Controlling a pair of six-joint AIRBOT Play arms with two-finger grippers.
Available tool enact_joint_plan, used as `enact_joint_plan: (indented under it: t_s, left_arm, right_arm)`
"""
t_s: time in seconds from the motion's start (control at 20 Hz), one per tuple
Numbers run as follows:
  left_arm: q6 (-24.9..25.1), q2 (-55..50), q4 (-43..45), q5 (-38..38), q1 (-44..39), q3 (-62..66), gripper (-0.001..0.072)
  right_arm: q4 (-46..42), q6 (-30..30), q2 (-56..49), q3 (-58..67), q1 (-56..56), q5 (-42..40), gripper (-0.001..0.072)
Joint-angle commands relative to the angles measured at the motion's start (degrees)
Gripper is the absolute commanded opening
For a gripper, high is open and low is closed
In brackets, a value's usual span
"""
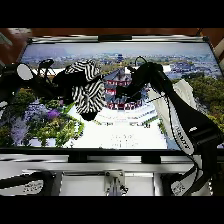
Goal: Fold the shirts.
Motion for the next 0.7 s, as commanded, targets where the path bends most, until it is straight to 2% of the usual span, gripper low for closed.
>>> enact_joint_plan:
  t_s: [0.0, 0.65]
  left_arm:
    - [0.0, 0.2, 0.0, -0.1, 0.0, 0.1, 0.0604]
    - [0.0, -1.4, -0.2, 1.7, 0.0, -4.9, 0.0606]
  right_arm:
    - [0.0, 0.0, 0.0, 0.0, 0.0, 0.0, 0.0657]
    - [0.0, 0.0, 0.0, 0.0, 0.0, 0.0, 0.0657]
